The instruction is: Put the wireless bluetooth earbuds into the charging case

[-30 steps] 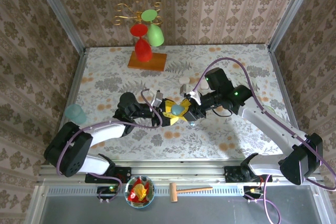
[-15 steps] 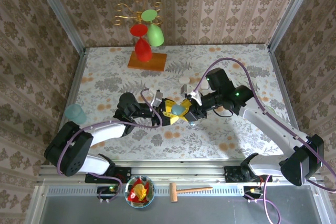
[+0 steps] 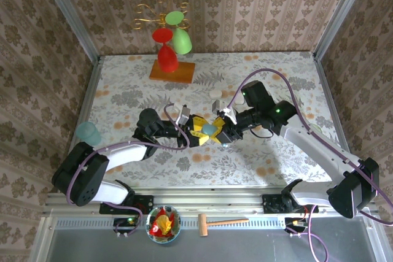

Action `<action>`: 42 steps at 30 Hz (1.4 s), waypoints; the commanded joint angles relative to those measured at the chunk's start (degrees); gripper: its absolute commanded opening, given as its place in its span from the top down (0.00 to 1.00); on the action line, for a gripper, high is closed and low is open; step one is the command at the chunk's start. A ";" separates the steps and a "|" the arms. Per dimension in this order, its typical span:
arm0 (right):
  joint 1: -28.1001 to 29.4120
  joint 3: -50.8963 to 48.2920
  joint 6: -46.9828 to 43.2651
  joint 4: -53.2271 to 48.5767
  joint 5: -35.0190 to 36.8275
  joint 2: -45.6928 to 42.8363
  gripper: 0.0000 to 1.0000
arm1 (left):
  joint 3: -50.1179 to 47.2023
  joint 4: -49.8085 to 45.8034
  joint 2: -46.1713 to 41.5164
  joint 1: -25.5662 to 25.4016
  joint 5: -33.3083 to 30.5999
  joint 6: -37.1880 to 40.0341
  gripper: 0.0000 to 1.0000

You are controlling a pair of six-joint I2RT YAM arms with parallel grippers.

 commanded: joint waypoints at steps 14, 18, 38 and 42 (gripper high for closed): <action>-0.62 -1.21 2.49 4.57 -2.86 -0.91 0.83 | 1.77 1.46 -0.65 -0.38 1.42 1.39 0.52; -0.64 -1.19 2.19 4.31 -3.29 -0.79 0.83 | 1.99 1.30 -0.73 -0.39 1.49 1.27 0.58; -0.66 0.13 0.01 0.17 -2.03 1.39 0.82 | 2.65 1.11 -0.91 -0.33 1.84 1.00 0.62; -0.64 0.01 1.36 1.10 -1.62 0.97 0.74 | 2.32 1.12 -0.95 -0.39 1.95 1.45 0.68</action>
